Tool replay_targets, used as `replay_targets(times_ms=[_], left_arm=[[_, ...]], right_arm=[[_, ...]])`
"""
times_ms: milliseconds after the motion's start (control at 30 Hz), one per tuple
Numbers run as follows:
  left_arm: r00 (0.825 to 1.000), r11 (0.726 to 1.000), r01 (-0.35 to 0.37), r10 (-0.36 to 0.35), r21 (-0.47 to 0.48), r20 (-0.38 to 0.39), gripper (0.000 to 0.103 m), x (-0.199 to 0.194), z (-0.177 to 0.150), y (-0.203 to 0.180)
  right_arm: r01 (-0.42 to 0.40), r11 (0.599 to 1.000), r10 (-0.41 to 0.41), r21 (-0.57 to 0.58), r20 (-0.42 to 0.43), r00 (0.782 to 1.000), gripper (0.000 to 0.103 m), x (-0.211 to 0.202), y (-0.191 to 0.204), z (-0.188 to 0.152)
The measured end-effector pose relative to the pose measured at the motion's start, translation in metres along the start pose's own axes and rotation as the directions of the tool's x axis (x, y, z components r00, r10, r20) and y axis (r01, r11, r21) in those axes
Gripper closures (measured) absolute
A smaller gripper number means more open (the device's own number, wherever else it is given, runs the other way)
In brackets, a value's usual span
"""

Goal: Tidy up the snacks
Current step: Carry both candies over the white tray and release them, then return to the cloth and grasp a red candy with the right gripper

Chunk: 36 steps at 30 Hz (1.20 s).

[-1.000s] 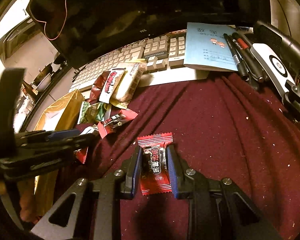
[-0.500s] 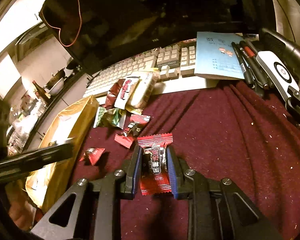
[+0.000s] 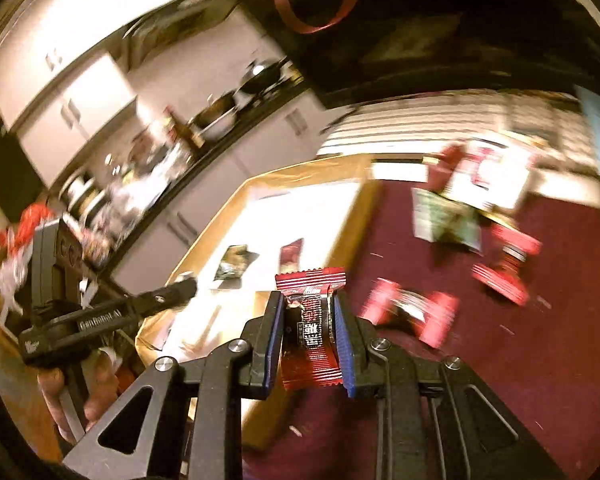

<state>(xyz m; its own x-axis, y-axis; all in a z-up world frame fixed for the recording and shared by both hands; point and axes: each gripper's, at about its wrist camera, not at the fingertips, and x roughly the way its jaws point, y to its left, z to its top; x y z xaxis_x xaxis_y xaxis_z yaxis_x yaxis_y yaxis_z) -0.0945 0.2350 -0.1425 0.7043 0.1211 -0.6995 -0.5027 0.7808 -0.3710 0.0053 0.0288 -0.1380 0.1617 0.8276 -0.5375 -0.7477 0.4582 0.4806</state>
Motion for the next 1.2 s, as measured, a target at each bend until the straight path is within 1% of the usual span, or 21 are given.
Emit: replay_targets(times_ms=[67, 167, 233, 267, 333, 433, 467, 500, 567, 633, 667, 700, 733, 767, 800, 833, 867, 933, 1000, 1100, 1200], left_arm=[[1.0, 1.0, -0.021, 0.022, 0.017, -0.007, 0.085, 0.011, 0.005, -0.003], [0.995, 0.996, -0.083, 0.085, 0.025, -0.05, 0.085, 0.031, 0.012, 0.002], [0.99, 0.99, -0.135, 0.136, 0.036, -0.047, 0.085, 0.037, 0.014, 0.004], [0.988, 0.988, -0.149, 0.15, 0.033, -0.042, 0.085, 0.038, 0.013, 0.006], [0.988, 0.989, -0.144, 0.146, 0.031, -0.058, 0.085, 0.042, 0.01, 0.008], [0.986, 0.987, -0.155, 0.158, 0.045, -0.057, 0.085, 0.041, 0.006, 0.006], [0.985, 0.986, -0.158, 0.161, 0.051, -0.063, 0.085, 0.041, 0.004, 0.006], [0.985, 0.987, -0.153, 0.156, 0.052, -0.068, 0.085, 0.042, 0.004, 0.006], [0.989, 0.991, -0.126, 0.13, 0.051, -0.075, 0.082, 0.04, 0.003, 0.005], [0.985, 0.987, -0.151, 0.156, 0.062, -0.076, 0.073, 0.034, 0.001, 0.001], [0.985, 0.985, -0.157, 0.161, 0.071, -0.065, 0.065, 0.031, 0.0, -0.003], [0.985, 0.983, -0.165, 0.168, 0.081, -0.039, 0.056, 0.021, -0.002, -0.006], [0.985, 0.982, -0.167, 0.169, 0.087, -0.021, 0.05, 0.015, -0.003, -0.009], [0.986, 0.981, -0.167, 0.166, 0.098, 0.015, 0.036, 0.004, -0.005, -0.014], [0.986, 0.981, -0.166, 0.163, 0.103, 0.032, 0.027, -0.001, -0.006, -0.017], [0.985, 0.979, -0.17, 0.165, 0.108, 0.059, 0.026, -0.011, -0.008, -0.023], [0.984, 0.979, -0.171, 0.164, 0.111, 0.07, 0.026, -0.015, -0.008, -0.027], [0.986, 0.979, -0.157, 0.149, 0.129, 0.073, 0.026, -0.023, -0.01, -0.04], [0.988, 0.98, -0.146, 0.136, 0.138, 0.079, 0.026, -0.025, -0.012, -0.05], [0.99, 0.978, -0.136, 0.127, 0.155, 0.069, 0.026, -0.023, -0.015, -0.07], [0.991, 0.971, -0.129, 0.117, 0.201, 0.071, 0.026, -0.021, -0.021, -0.096]], right_arm=[[0.01, 0.999, -0.011, -0.036, -0.036, 0.999, 0.078, 0.023, 0.015, 0.02], [0.061, 0.996, -0.067, -0.064, -0.097, 0.993, 0.078, 0.058, 0.026, 0.038], [0.087, 0.993, -0.099, -0.084, -0.145, 0.985, 0.078, 0.083, 0.031, 0.048], [0.105, 0.99, -0.119, -0.094, -0.157, 0.98, 0.078, 0.092, 0.033, 0.049], [0.121, 0.986, -0.141, -0.114, -0.177, 0.974, 0.078, 0.104, 0.033, 0.048], [0.157, 0.979, -0.178, -0.131, -0.175, 0.968, 0.078, 0.113, 0.032, 0.041], [0.159, 0.977, -0.182, -0.144, -0.161, 0.97, 0.077, 0.114, 0.035, 0.039], [0.164, 0.974, -0.189, -0.155, -0.162, 0.969, 0.075, 0.113, 0.035, 0.037], [0.167, 0.973, -0.192, -0.156, -0.158, 0.969, 0.074, 0.11, 0.035, 0.037], [0.151, 0.978, -0.172, -0.141, -0.152, 0.973, 0.065, 0.106, 0.034, 0.039], [0.139, 0.983, -0.156, -0.124, -0.145, 0.977, 0.056, 0.101, 0.032, 0.04], [0.126, 0.987, -0.139, -0.098, -0.132, 0.982, 0.048, 0.094, 0.03, 0.042], [0.111, 0.991, -0.119, -0.071, -0.12, 0.986, 0.046, 0.088, 0.028, 0.043], [0.092, 0.995, -0.096, -0.043, -0.109, 0.989, 0.045, 0.081, 0.025, 0.045], [0.071, 0.997, -0.073, -0.018, -0.101, 0.992, 0.044, 0.075, 0.022, 0.046], [0.05, 0.999, -0.049, 0.007, -0.092, 0.995, 0.043, 0.068, 0.019, 0.048], [0.024, 0.999, -0.021, 0.037, -0.079, 0.997, 0.039, 0.059, 0.014, 0.049], [0.011, 0.997, -0.007, 0.071, -0.064, 0.998, 0.032, 0.047, 0.008, 0.051], [0.027, 0.997, -0.023, 0.077, -0.055, 0.998, 0.031, 0.037, 0.002, 0.05], [0.074, 0.995, -0.071, 0.072, -0.049, 0.996, 0.031, 0.023, -0.011, 0.047], [0.107, 0.988, -0.103, 0.11, -0.034, 0.994, 0.031, 0.007, -0.031, 0.04]])
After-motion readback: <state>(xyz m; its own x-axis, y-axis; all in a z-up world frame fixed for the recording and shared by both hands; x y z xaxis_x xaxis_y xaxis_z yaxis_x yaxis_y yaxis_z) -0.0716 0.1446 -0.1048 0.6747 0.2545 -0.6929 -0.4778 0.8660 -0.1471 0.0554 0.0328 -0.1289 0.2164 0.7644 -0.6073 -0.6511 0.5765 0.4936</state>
